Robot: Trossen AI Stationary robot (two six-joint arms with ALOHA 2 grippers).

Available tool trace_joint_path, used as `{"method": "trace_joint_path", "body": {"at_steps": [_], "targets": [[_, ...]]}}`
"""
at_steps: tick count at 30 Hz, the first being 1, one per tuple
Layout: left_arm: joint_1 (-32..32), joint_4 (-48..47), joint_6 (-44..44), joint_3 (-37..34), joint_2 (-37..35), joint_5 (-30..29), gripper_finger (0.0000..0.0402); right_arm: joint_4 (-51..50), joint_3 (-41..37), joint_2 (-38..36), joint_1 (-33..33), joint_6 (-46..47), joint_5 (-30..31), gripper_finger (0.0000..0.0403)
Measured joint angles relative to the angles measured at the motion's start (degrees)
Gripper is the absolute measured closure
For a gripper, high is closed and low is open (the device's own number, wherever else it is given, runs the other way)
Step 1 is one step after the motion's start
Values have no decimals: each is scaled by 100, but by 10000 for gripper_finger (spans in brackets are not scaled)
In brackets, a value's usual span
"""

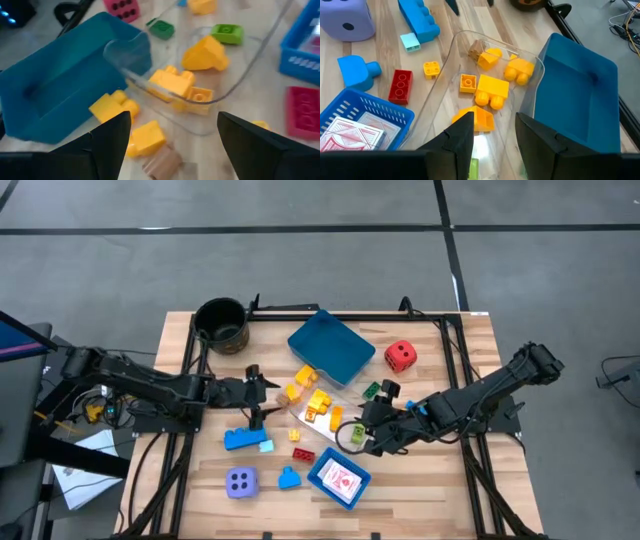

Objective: Pick & Place Toys
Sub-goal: Put the brown game piece block into the transparent bin

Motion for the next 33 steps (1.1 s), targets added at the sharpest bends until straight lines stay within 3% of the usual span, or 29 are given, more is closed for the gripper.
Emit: {"method": "trace_joint_path", "body": {"at_steps": [9,15,24,33], "targets": [[873,285,-3,-230,662,697,112,-24,0,0,0,-2,0,267],[1233,779,7,-228,1353,1453,138,-26,0,0,0,0,-2,267],[1430,910,203,-228,2249,1504,175,-28,0,0,2,0,-22,267],[1434,908,215,-228,2407,1500,195,-35,2,0,2,0,-22,267]]}}
